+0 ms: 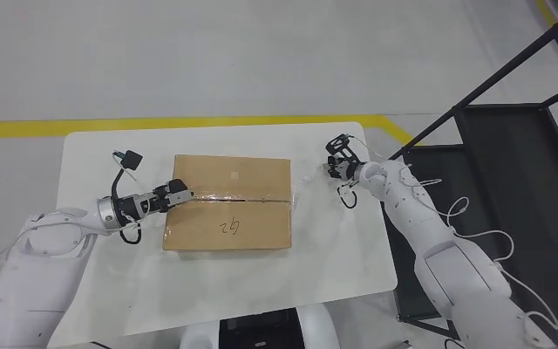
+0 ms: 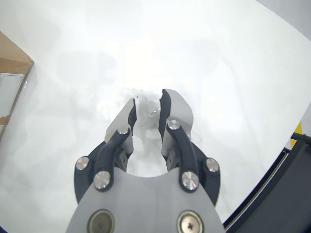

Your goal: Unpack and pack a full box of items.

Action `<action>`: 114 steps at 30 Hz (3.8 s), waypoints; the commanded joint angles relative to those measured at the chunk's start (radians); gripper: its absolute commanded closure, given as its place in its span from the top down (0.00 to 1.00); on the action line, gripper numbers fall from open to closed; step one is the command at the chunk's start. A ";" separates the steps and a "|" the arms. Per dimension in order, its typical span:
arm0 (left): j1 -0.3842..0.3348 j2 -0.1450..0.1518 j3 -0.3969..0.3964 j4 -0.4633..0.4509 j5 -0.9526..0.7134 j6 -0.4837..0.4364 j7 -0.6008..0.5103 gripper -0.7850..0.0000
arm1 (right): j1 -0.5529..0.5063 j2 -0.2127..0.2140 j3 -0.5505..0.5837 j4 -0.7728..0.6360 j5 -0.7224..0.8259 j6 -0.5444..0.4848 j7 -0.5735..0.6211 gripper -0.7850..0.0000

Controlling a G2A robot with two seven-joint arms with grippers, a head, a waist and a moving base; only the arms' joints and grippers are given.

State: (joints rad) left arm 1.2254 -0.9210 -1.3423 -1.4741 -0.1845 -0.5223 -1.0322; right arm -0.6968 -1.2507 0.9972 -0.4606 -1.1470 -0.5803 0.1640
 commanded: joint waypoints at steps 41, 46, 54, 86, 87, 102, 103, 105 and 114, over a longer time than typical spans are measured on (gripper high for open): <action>0.000 0.000 0.000 0.000 0.000 0.000 0.000 1.00 | -0.027 0.055 -0.073 -0.140 -0.395 -0.074 -0.161 0.40; 0.000 0.000 0.000 0.000 0.000 0.000 0.000 1.00 | -0.011 0.044 -0.086 -0.107 -0.391 -0.071 -0.144 0.40; 0.000 0.000 0.000 0.000 0.000 0.000 0.000 1.00 | -0.004 0.036 -0.106 -0.085 -0.416 -0.059 -0.152 0.37; 0.000 0.000 0.000 0.000 0.000 0.000 0.000 1.00 | -0.057 0.218 0.230 -0.292 -0.217 -0.432 -0.043 0.00; 0.000 0.000 0.000 0.000 0.000 0.000 0.000 1.00 | -0.078 0.226 0.242 -0.325 -0.175 -0.432 -0.009 0.00; 0.000 0.000 0.000 0.000 0.000 0.000 0.000 1.00 | -0.310 0.382 0.314 -0.863 1.108 -0.271 0.805 0.00; 0.000 0.000 0.000 0.000 0.000 0.000 0.000 1.00 | -0.317 0.393 0.317 -0.892 1.161 -0.241 0.835 0.00; 0.000 0.000 0.000 0.000 0.000 0.000 0.000 1.00 | -0.328 0.410 0.320 -0.938 1.248 -0.196 0.880 0.00; 0.000 0.000 0.000 0.000 0.000 0.000 0.000 1.00 | -0.296 0.437 0.241 -0.980 1.474 -0.104 0.972 0.00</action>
State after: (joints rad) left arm 1.2254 -0.9210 -1.3423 -1.4741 -0.1845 -0.5223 -1.0322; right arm -1.0019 -0.8131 1.2525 -1.4414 0.3082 -0.6897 1.1304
